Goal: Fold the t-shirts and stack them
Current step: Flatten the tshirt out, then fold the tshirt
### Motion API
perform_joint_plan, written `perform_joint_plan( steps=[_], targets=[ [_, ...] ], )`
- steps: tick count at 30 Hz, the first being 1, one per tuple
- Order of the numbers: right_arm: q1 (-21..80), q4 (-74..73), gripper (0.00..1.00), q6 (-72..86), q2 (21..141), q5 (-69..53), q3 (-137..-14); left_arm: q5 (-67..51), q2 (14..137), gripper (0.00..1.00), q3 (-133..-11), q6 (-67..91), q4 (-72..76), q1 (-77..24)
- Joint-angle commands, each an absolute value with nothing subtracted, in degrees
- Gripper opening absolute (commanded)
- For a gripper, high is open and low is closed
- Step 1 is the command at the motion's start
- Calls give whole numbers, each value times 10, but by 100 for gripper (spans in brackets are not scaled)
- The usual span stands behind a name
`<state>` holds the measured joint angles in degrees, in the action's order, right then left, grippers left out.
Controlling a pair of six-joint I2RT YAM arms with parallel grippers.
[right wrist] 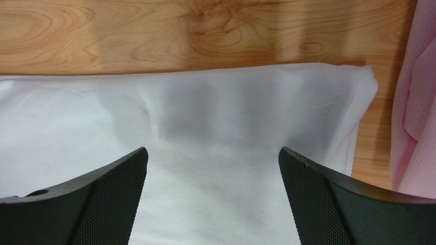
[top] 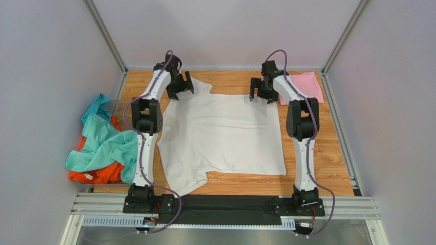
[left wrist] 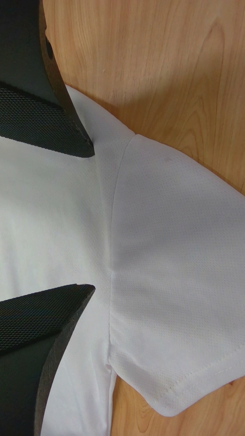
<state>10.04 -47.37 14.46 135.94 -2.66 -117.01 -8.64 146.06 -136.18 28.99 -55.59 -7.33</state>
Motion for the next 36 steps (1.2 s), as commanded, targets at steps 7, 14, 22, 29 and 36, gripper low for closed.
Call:
perform_joint_plan(
  steps=[7, 14, 22, 29, 36],
  targets=[
    [122, -447, 100, 141, 1175, 22, -1089, -51, 1275, 100, -1325, 259, -551, -86],
    [153, -360, 100, 239, 911, 66, -778, 18, 992, 100, -987, 277, -513, -173],
    [156, -331, 100, 279, 693, 11, -532, 33, 675, 98, -588, 416, -498, -330],
    [156, -329, 100, 277, 650, -15, -469, 9, 531, 97, -388, 565, -561, -471],
    [156, -330, 100, 272, 653, -16, -448, 4, 500, 93, -309, 687, -589, -537]
  ],
)
